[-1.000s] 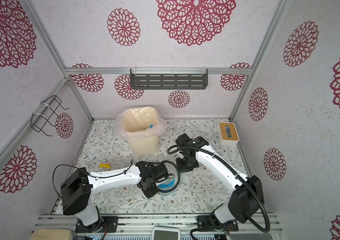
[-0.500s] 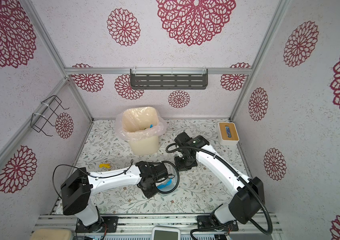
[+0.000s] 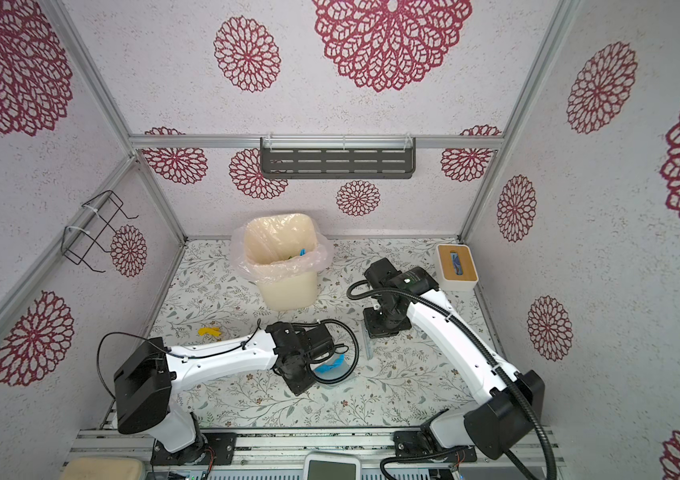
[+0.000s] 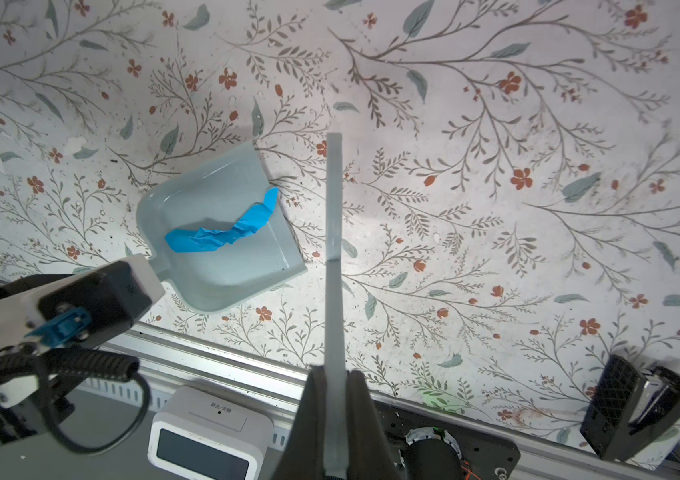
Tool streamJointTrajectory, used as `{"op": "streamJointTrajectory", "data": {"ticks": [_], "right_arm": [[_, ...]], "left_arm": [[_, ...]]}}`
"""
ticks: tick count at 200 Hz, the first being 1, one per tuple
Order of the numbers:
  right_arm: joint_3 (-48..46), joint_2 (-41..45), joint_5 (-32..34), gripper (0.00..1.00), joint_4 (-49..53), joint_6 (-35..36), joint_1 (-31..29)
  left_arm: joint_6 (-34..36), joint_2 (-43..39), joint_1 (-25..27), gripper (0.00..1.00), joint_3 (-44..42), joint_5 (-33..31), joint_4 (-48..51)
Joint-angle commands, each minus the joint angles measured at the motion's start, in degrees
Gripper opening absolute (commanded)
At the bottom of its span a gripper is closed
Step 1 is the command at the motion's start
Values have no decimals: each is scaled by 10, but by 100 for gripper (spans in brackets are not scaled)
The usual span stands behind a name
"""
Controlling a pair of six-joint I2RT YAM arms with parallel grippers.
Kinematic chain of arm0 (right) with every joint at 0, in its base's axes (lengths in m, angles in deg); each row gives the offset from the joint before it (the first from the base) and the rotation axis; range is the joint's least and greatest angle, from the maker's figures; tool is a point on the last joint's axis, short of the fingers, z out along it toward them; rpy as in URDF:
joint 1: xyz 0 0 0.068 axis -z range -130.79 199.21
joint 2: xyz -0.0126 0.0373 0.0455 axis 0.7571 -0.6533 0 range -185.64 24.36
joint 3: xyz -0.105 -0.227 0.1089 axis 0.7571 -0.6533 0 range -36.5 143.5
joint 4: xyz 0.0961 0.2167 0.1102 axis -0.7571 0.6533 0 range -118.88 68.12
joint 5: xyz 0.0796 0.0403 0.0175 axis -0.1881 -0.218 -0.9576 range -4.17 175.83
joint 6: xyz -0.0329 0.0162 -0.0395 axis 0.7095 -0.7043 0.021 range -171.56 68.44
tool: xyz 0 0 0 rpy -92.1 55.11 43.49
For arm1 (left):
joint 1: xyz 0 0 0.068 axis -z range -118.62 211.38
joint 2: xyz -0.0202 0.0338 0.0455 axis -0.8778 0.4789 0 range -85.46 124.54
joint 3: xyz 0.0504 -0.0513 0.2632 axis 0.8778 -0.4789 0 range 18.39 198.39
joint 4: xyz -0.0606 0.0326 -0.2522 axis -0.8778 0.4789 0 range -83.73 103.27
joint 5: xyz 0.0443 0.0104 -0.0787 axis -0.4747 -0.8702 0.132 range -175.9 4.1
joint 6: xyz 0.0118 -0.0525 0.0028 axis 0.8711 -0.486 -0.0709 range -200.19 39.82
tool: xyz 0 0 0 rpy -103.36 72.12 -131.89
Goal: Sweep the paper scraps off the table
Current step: 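Lift the dustpan toward the bin with the left while the right draws back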
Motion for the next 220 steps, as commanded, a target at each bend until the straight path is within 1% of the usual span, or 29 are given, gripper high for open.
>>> {"op": "streamJointTrajectory", "data": {"ticks": [1, 52, 89, 141, 188, 220], "right_arm": [[12, 34, 9, 0, 23, 11, 21], [-25, 87, -28, 0, -1, 11, 80], [-73, 130, -64, 0, -37, 11, 113], [-148, 180, -112, 0, -105, -20, 122], [-173, 197, -125, 0, -133, -25, 130], [-188, 213, -156, 0, -156, -40, 133]], "left_arm": [[-6, -36, 1, 0, 0, -18, -9], [-13, -91, 7, 0, 8, -50, 0], [-23, -128, 16, 0, 46, -85, 30], [-35, -172, 18, 0, 119, -115, 81], [-54, -198, 17, 0, 196, -146, 158], [-57, -202, 8, 0, 258, -172, 209]]}}
